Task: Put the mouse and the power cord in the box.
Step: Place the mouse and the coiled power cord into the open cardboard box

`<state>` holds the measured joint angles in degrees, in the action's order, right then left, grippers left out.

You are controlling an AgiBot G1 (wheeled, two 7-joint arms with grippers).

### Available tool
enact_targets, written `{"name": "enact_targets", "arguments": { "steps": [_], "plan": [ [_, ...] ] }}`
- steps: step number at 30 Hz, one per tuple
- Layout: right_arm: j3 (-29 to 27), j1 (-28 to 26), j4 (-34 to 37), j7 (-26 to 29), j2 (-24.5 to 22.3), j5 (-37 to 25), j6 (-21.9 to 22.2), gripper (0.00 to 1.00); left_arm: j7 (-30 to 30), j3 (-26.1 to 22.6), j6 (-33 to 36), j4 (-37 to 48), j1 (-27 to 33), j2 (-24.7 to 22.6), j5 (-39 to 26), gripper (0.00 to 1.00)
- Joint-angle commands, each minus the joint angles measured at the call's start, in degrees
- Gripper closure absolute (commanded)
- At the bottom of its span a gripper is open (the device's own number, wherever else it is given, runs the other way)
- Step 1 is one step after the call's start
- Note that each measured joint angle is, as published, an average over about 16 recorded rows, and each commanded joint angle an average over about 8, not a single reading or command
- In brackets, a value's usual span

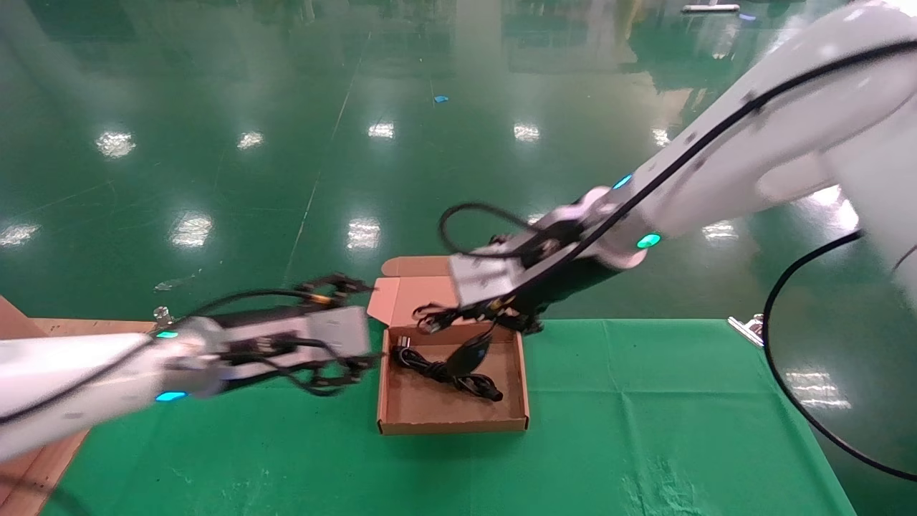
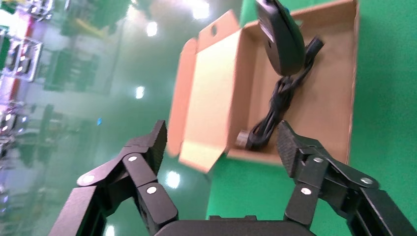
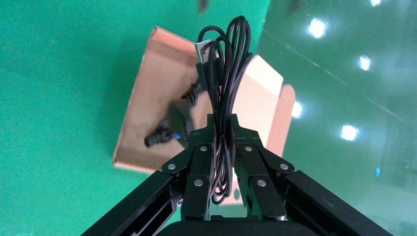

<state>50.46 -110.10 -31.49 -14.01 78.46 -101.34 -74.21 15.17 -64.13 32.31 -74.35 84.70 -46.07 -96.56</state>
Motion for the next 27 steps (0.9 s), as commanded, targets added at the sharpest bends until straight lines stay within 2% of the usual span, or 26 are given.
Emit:
{"name": "enact_targets", "arguments": {
  "steps": [1,4,8,13,17,25,26,27],
  "plan": [
    [1.64,1.12,-2.63,1.64,0.36,0.80,1.24,1.00,-0.60,0.94,0.39,-2.85,-0.21,4.13,2.20,0.00],
    [5.84,2.89,-6.69,4.53,0.48,1.98,6.48,1.00,-3.63,1.96,0.90,-3.08,-0.77,7.50,5.60,0.00],
    [11.13,5.40,-10.59,7.40,0.52,3.45,16.22,1.00,-7.60,3.06,1.01,-2.81,-2.37,11.20,9.65,0.00],
    [17.15,8.01,-13.37,9.75,0.53,5.43,26.13,1.00,-10.02,3.51,-0.48,-2.09,-5.22,14.15,12.11,0.00],
    [21.87,9.20,-14.58,11.28,0.53,6.81,29.99,1.00,-10.55,3.39,-1.89,-1.42,-7.08,14.94,12.71,0.00],
    [28.87,10.67,-12.68,13.25,0.40,8.04,34.19,1.00,-11.38,3.45,-2.66,-0.94,-8.06,14.99,13.38,0.00],
    [29.43,10.82,-12.10,13.43,0.38,8.20,34.59,1.00,-11.46,3.47,-2.66,-0.92,-8.08,14.99,13.45,0.00],
    [29.89,10.95,-11.58,13.57,0.36,8.41,34.93,0.95,-11.53,3.49,-2.65,-0.90,-8.09,14.99,13.51,0.00]
  ]
}}
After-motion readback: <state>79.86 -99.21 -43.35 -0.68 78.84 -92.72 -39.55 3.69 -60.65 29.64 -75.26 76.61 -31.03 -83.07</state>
